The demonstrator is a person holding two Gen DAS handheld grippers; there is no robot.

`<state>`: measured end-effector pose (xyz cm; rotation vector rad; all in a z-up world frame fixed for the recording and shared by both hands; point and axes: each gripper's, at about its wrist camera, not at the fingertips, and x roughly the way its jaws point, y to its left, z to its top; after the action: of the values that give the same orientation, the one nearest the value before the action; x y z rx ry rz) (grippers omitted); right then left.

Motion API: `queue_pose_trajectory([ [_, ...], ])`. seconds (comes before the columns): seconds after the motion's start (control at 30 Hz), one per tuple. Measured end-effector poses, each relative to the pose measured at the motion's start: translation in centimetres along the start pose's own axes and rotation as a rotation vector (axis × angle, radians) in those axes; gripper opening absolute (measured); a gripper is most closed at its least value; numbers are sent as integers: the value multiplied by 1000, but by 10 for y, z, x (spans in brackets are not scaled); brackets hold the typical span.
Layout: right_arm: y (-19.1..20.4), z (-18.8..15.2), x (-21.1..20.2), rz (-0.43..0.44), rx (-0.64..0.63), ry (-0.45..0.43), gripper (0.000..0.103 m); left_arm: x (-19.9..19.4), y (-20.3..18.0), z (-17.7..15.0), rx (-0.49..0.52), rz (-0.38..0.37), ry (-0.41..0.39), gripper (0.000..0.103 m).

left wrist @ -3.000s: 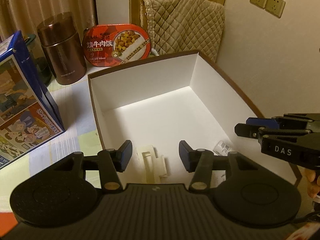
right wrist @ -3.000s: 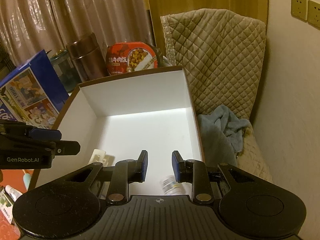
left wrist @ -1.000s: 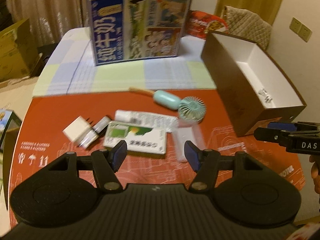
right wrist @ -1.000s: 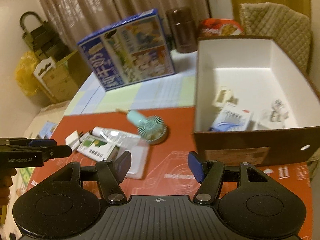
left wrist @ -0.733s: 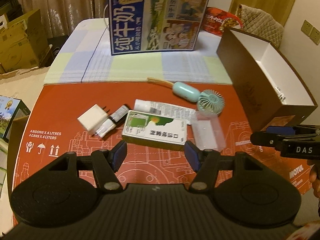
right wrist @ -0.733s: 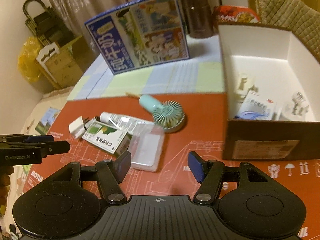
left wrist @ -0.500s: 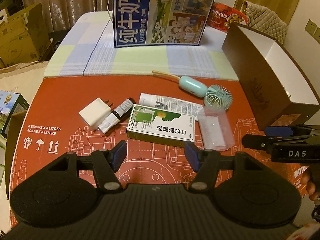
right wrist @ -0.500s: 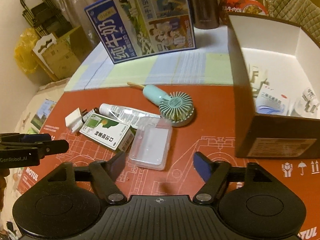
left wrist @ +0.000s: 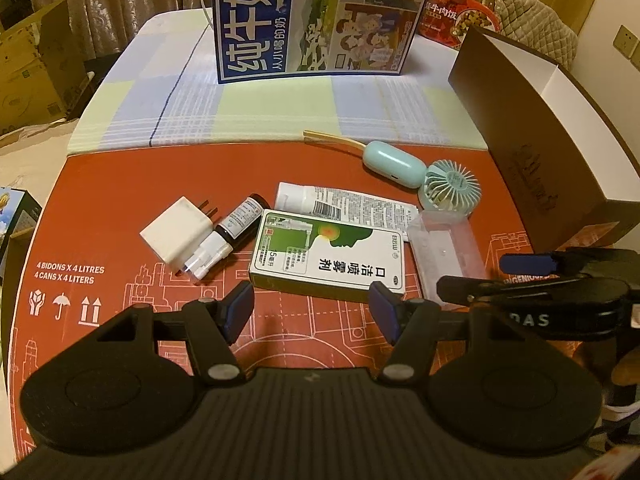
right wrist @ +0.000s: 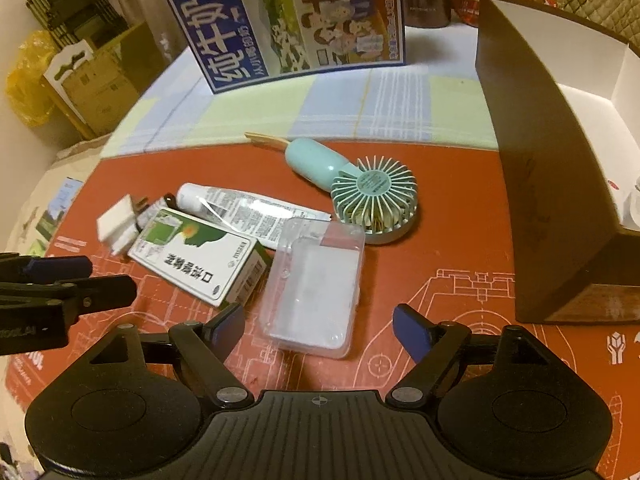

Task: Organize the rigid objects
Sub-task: 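Grasp the clear plastic tray with the right tool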

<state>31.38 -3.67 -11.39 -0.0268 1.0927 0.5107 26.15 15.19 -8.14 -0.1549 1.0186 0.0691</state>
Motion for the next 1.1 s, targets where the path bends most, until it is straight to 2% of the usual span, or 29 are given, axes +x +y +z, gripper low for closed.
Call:
queue_pose_trajectory([
  [0.37,3,6,22,-27,-27,-4,77,14,-6,13,36,-17,12,59],
  [0.4,2,5,22,-25,-30,-2,70,16,-8,14,42,-18,12,59],
  [0.43,1,5,23,-19,-32,1,57,17,-10,15,48,-20,13,59],
  [0.57,-1,3,19,-16,-56,-4,52,23,-17,18,73,-38,17,59],
  [0.87,-18,-1,-3,-34,-37,-26,52,33,-47,19,189,-34,-16,59],
  [1.1,-30,-5,-12,-36,-7,-27,52,48,-67,6,311,50,-30,59],
])
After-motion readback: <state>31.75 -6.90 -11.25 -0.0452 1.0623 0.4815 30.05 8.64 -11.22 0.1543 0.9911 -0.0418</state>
